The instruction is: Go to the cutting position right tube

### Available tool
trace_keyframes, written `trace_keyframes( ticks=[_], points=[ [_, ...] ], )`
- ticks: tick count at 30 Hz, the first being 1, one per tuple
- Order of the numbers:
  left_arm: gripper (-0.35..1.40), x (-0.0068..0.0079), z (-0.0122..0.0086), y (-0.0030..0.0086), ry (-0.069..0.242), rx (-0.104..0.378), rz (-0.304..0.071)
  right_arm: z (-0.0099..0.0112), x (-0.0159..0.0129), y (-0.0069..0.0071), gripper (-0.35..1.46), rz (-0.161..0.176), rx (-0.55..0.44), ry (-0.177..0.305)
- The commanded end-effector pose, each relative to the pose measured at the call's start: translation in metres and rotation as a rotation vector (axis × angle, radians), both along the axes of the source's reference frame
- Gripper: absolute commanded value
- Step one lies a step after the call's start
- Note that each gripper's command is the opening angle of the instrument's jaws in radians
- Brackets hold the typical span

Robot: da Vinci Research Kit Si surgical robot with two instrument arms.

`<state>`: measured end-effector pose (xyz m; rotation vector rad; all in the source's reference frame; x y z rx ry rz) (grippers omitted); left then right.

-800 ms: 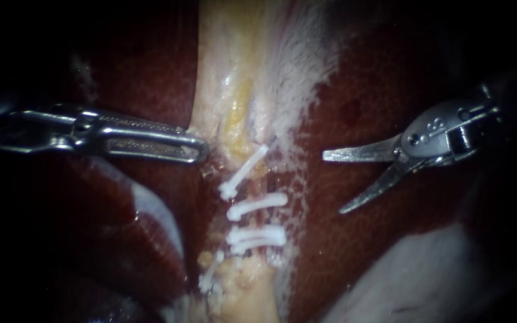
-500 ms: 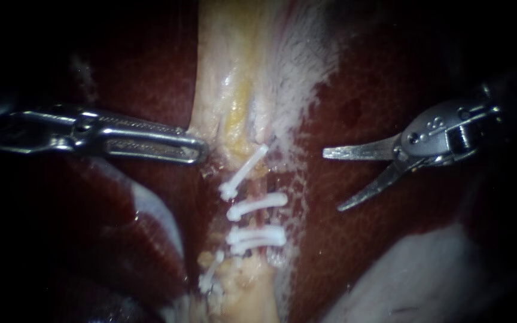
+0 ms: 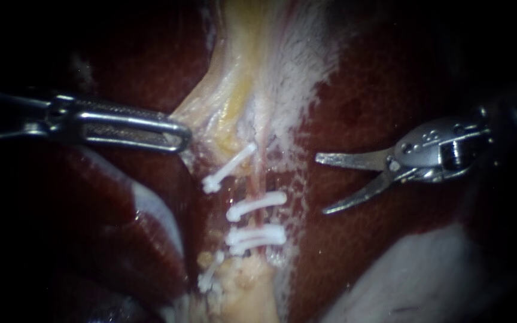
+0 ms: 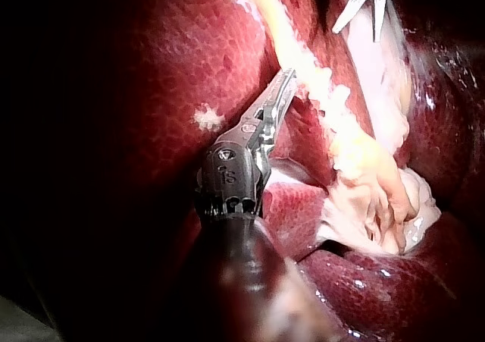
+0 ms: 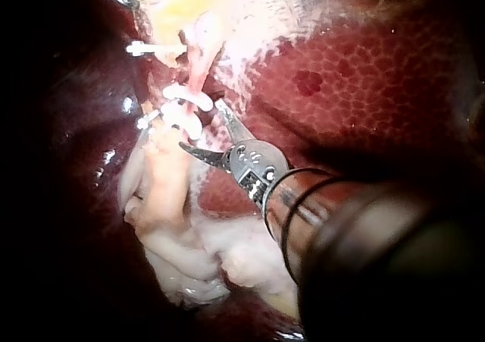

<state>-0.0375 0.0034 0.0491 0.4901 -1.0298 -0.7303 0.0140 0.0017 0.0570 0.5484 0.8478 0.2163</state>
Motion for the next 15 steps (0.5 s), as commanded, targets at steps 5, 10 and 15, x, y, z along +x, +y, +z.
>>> trace_keyframes(
  ticks=[5, 10, 15],
  points=[
    [-0.35, 0.0013, -0.0015, 0.0017, -0.004, -0.020, -0.016, 0.0013, 0.0006, -0.0014, 1.28, -0.009, 0.054, -0.011],
    [-0.35, 0.0022, -0.0026, 0.0029, -0.007, -0.033, -0.030, 0.0021, 0.0012, -0.0022, 1.25, -0.012, 0.093, -0.019],
    [-0.35, 0.0024, -0.0034, 0.0030, -0.008, -0.036, -0.032, 0.0028, 0.0024, -0.0025, 1.22, 0.006, 0.133, -0.010]
  ],
)
